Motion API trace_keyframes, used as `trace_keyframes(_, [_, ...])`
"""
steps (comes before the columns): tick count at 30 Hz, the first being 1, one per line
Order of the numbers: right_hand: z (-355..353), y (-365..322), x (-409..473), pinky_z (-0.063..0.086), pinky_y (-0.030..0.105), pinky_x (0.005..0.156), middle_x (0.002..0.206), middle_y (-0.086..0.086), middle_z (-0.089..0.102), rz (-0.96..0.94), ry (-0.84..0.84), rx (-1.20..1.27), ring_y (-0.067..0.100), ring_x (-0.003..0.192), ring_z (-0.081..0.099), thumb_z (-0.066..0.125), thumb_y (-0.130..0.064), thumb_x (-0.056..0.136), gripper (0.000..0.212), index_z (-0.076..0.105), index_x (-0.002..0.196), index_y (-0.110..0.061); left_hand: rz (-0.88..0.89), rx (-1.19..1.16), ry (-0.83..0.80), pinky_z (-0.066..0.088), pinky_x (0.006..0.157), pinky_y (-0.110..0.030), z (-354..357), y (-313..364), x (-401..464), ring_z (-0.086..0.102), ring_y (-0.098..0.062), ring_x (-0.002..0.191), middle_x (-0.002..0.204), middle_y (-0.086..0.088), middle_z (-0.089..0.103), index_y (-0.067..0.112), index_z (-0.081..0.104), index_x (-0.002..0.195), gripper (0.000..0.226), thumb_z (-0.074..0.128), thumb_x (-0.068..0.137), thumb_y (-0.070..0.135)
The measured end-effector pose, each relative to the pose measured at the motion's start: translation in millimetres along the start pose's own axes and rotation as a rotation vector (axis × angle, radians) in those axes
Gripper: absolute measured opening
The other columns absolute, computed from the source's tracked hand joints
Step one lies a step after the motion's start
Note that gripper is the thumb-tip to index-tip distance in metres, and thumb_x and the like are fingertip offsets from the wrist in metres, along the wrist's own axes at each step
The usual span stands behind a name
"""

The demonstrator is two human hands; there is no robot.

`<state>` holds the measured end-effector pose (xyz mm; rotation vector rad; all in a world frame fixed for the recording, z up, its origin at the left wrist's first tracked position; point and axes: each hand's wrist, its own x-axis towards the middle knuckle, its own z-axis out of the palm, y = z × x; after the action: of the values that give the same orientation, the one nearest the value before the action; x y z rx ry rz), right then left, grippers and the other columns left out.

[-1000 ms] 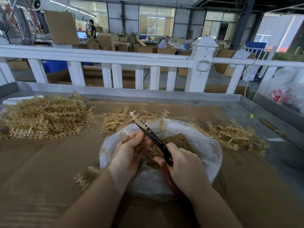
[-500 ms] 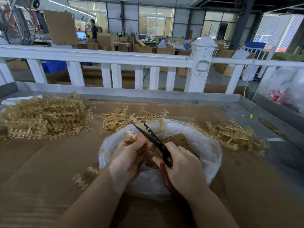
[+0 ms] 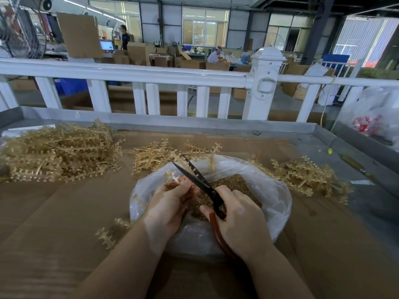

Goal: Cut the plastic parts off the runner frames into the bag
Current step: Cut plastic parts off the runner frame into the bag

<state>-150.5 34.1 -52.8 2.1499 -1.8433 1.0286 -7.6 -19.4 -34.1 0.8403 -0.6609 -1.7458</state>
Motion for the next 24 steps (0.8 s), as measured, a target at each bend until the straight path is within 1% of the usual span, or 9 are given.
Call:
trace_keyframes(3, [0.6,-0.5,-0.2,0.047,0.022,0.069,0.081,-0.010,0.057,0.005,-0.032,-0.010,0.009,0.077,0.054,0.039,-0.061,0.085,0.041,0.055,0.102,-0.027,0.001,0.005,0.027,0.054,0.049,-0.026,-0.4,-0.6,1.0,0.070,-0.019,0.058,0.067,-0.012,0.071,-0.002,0.063,0.090,0.008,0.056,0.087,0.003])
trace_keyframes(5, [0.9,-0.7,-0.4,0.048,0.024,0.071,0.082,-0.009,0.057,0.007,-0.037,-0.007,0.010,0.079,0.054,0.037,-0.062,0.085,0.044,0.055,0.104,-0.028,-0.001,0.010,0.034,0.054,0.049,-0.025,-1.1,-1.2,2.0,0.069,-0.017,0.057,0.066,-0.011,0.070,-0.002,0.062,0.092,0.008,0.057,0.087,0.002])
trace_keyframes(7, [0.6,-0.6,-0.4,0.048,0.024,0.072,0.083,-0.009,0.056,0.010,-0.033,0.005,0.010,0.080,0.054,0.039,-0.061,0.084,0.043,0.055,0.104,-0.027,0.002,0.033,0.019,0.057,0.054,-0.026,-2.4,-1.7,2.8,0.068,-0.016,0.059,0.068,-0.010,0.070,-0.002,0.063,0.090,0.010,0.060,0.082,0.002])
trace_keyframes(9, [-0.1,-0.5,-0.2,0.047,0.023,0.072,0.082,-0.010,0.056,0.015,-0.022,0.019,0.010,0.080,0.053,0.041,-0.060,0.084,0.040,0.056,0.102,-0.027,0.000,0.050,-0.005,0.059,0.062,-0.028,-3.0,-2.4,3.3,0.067,-0.019,0.064,0.072,-0.012,0.069,-0.002,0.065,0.089,0.019,0.065,0.072,0.007])
trace_keyframes(11, [-0.5,-0.9,0.2,0.047,0.023,0.071,0.081,-0.011,0.055,0.022,-0.007,0.035,0.009,0.079,0.053,0.043,-0.059,0.085,0.038,0.056,0.101,-0.027,0.002,0.062,-0.021,0.058,0.066,-0.028,-3.2,-2.6,3.3,0.066,-0.020,0.067,0.075,-0.013,0.068,-0.001,0.066,0.087,0.024,0.067,0.065,0.009])
trace_keyframes(15, [-0.8,-1.7,1.4,0.048,0.024,0.068,0.077,-0.011,0.053,0.019,0.021,0.054,0.010,0.075,0.054,0.047,-0.056,0.085,0.034,0.056,0.097,-0.025,0.003,0.060,-0.043,0.057,0.060,-0.021,-1.8,-2.5,2.2,0.065,-0.013,0.058,0.066,-0.008,0.067,0.002,0.066,0.073,0.011,0.067,0.064,0.008])
trace_keyframes(19, [-0.7,-1.6,3.0,0.048,0.024,0.064,0.072,-0.009,0.056,0.001,0.027,0.048,0.010,0.069,0.054,0.051,-0.053,0.086,0.032,0.057,0.093,-0.022,-0.004,0.071,-0.036,0.057,0.060,-0.021,-2.3,-2.4,3.2,0.065,-0.012,0.057,0.065,-0.007,0.066,0.002,0.065,0.079,0.016,0.067,0.065,0.009])
trace_keyframes(22, [-0.8,-0.8,3.9,0.041,0.019,0.060,0.069,-0.009,0.055,-0.004,0.016,0.025,0.008,0.063,0.052,0.055,-0.051,0.087,0.029,0.057,0.091,-0.022,-0.012,0.064,-0.029,0.057,0.060,-0.021,-2.9,-2.9,3.9,0.065,-0.012,0.058,0.065,-0.006,0.066,0.001,0.063,0.081,0.018,0.067,0.066,0.009])
trace_keyframes(24, [-1.0,-0.9,4.2,0.038,0.017,0.057,0.066,-0.009,0.055,-0.008,0.021,0.017,0.007,0.059,0.050,0.056,-0.050,0.087,0.028,0.056,0.089,-0.022,-0.017,0.052,-0.015,0.057,0.060,-0.021,-3.1,-3.2,4.6,0.066,-0.012,0.057,0.063,-0.006,0.066,0.001,0.062,0.081,0.014,0.067,0.068,0.007])
